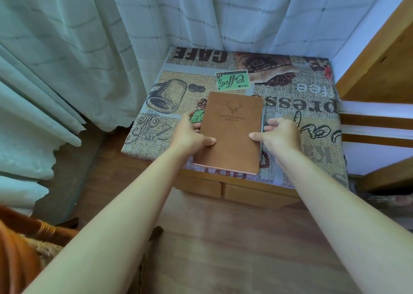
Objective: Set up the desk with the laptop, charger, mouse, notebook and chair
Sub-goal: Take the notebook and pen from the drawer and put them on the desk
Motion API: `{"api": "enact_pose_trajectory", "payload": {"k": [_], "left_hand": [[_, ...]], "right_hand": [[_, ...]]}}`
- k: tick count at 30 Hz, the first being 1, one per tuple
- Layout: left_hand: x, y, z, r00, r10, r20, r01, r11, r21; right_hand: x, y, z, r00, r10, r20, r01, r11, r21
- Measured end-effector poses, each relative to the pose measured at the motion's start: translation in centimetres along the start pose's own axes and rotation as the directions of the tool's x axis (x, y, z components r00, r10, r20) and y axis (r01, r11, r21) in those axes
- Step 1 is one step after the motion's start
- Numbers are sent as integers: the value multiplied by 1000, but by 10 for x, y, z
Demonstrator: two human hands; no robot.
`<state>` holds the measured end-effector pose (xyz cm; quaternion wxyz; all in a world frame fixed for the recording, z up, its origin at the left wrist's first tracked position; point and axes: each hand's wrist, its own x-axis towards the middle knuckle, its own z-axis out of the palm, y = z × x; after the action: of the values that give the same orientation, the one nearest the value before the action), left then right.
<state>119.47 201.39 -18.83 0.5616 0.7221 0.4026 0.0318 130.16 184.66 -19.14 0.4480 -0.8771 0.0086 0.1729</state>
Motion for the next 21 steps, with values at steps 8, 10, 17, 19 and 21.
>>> {"api": "enact_pose_trajectory", "payload": {"k": [8,10,17,19,21], "left_hand": [[-6,4,-2,989,-47,138,70,983,-169],[-9,2,-3,984,-42,172,83,968,-236],[-33,0,-5,972,-21,235,134,868,-477],[-44,6,-6,973,-11,230,129,855,-502],[-57,16,-10,974,8,228,112,856,-505]], "right_hand": [[10,2,-3,987,146,63,-156,967,199],[7,5,-2,990,131,47,-138,968,209],[-10,2,-10,988,114,102,-137,956,258],[-18,-1,-19,985,115,126,-147,947,286],[-27,-5,-32,984,109,144,-151,935,322]]}}
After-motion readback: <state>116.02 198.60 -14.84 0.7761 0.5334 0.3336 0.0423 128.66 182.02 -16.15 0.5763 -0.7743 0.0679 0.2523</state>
